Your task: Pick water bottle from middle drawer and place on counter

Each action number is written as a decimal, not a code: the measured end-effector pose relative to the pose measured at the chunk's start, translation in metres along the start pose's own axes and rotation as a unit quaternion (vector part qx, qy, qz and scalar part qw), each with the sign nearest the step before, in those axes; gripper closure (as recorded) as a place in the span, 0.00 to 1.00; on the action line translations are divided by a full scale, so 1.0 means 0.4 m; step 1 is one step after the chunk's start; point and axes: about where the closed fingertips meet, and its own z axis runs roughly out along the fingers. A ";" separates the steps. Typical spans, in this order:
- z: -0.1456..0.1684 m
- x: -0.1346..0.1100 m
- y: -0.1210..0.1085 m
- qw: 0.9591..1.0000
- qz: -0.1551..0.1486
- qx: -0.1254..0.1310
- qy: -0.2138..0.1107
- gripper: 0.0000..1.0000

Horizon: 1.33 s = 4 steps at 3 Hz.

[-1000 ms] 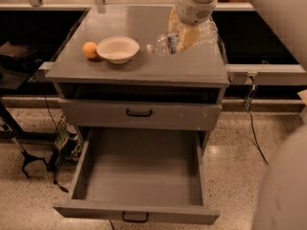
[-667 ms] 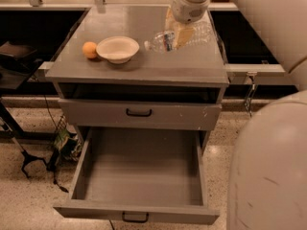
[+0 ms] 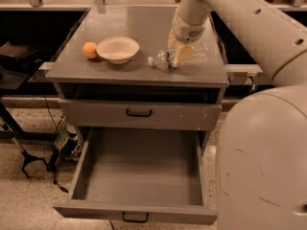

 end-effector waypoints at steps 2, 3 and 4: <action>0.014 0.009 0.018 0.999 -0.008 -0.012 -0.028 0.30; 0.015 -0.007 0.017 0.999 -0.023 -0.018 -0.044 0.06; 0.015 -0.008 0.016 0.999 -0.023 -0.018 -0.045 0.00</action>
Offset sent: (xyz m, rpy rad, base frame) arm -0.0083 -0.0058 0.0014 0.0747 0.0447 0.0831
